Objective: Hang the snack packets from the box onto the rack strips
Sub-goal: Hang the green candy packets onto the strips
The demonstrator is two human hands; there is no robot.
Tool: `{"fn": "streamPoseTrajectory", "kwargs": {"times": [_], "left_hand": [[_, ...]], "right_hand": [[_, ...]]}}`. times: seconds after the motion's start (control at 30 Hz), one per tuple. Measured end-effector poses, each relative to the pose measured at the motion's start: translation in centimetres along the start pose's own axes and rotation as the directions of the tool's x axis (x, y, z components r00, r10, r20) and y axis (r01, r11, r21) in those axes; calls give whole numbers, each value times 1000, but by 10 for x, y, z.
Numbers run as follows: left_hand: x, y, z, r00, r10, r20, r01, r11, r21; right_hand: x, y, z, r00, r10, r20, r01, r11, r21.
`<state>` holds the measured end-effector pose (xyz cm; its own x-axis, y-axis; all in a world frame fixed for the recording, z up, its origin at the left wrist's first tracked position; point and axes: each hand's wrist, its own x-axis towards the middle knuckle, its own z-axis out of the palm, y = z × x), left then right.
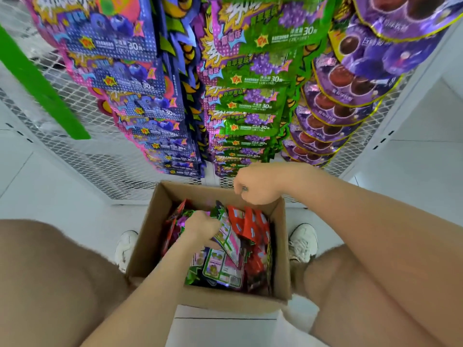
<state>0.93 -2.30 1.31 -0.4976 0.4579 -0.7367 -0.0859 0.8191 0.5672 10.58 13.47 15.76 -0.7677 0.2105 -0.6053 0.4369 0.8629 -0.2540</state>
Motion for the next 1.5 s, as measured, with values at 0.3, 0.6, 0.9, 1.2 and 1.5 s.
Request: {"fn": "streamPoseTrajectory", "kwargs": {"times": [0.3, 0.6, 0.9, 1.2, 1.5], "left_hand": [[-88, 74, -72, 978, 160, 135, -113, 946, -303], [-111, 55, -128, 917, 86, -390, -115, 992, -51], [-142, 52, -155, 862, 430, -267, -429, 901, 64], [-190, 94, -195, 557, 830, -36, -661, 469, 586], [-272, 172, -251, 281, 905, -320, -804, 404, 435]], "right_hand": [[-3, -41, 17, 1000, 11, 0, -11, 1000, 15], [-36, -41, -6, 954, 104, -281, 37, 891, 453], [-59, -44, -8, 796, 329, -508, 48, 802, 595], [-77, -101, -25, 623, -40, -781, 393, 880, 268], [-116, -146, -130, 305, -117, -945, 420, 907, 23]]}}
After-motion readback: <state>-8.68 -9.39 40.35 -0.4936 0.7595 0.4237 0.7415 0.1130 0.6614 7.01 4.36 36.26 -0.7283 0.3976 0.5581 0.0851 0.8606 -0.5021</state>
